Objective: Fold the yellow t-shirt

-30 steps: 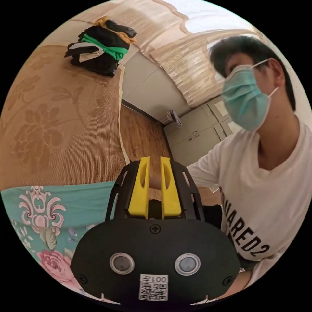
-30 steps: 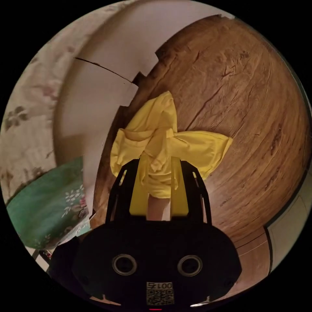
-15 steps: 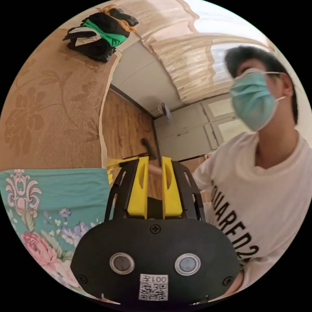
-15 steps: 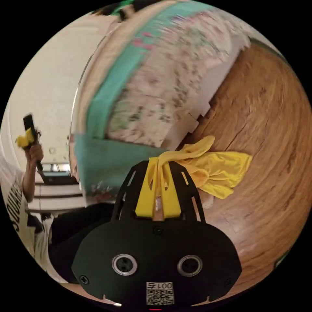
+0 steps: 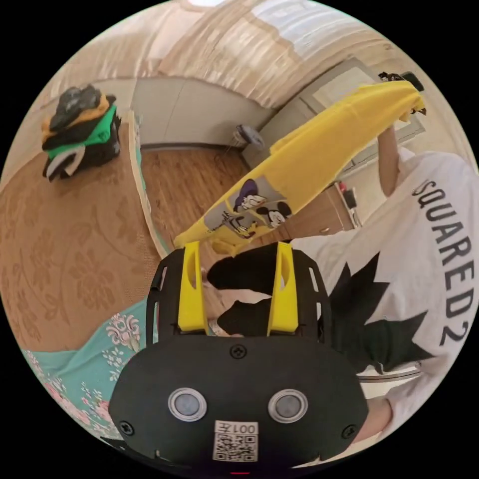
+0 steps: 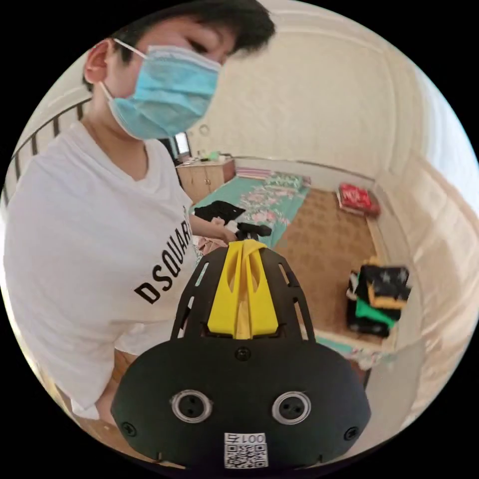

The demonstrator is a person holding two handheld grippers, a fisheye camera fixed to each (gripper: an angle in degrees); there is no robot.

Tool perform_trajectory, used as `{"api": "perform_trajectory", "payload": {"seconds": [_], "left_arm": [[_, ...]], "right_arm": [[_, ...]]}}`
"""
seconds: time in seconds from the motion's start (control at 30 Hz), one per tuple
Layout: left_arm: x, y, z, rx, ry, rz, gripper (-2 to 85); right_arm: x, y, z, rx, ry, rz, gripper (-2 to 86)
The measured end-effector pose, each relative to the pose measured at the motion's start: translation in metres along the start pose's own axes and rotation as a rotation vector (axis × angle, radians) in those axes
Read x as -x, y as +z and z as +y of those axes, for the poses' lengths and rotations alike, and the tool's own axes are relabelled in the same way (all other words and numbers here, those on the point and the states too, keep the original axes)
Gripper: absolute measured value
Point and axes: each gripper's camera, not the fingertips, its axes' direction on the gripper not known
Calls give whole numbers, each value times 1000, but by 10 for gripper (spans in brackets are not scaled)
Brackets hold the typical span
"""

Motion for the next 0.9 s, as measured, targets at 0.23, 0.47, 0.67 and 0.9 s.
{"api": "perform_trajectory", "payload": {"seconds": [0.23, 0.47, 0.67, 0.9], "left_arm": [[-26, -115, -88, -250, 137, 41, 200], [-50, -165, -158, -421, 365, 326, 164], [-58, -206, -129, -685, 128, 284, -5], [-124, -263, -10, -861, -273, -109, -8]], "right_arm": [[5, -169, -83, -232, -529, -238, -1], [-6, -270, -155, -294, -768, -299, -1], [-54, -285, -176, -223, -466, 71, -1], [-108, -247, -117, -108, -62, 162, -1]]}}
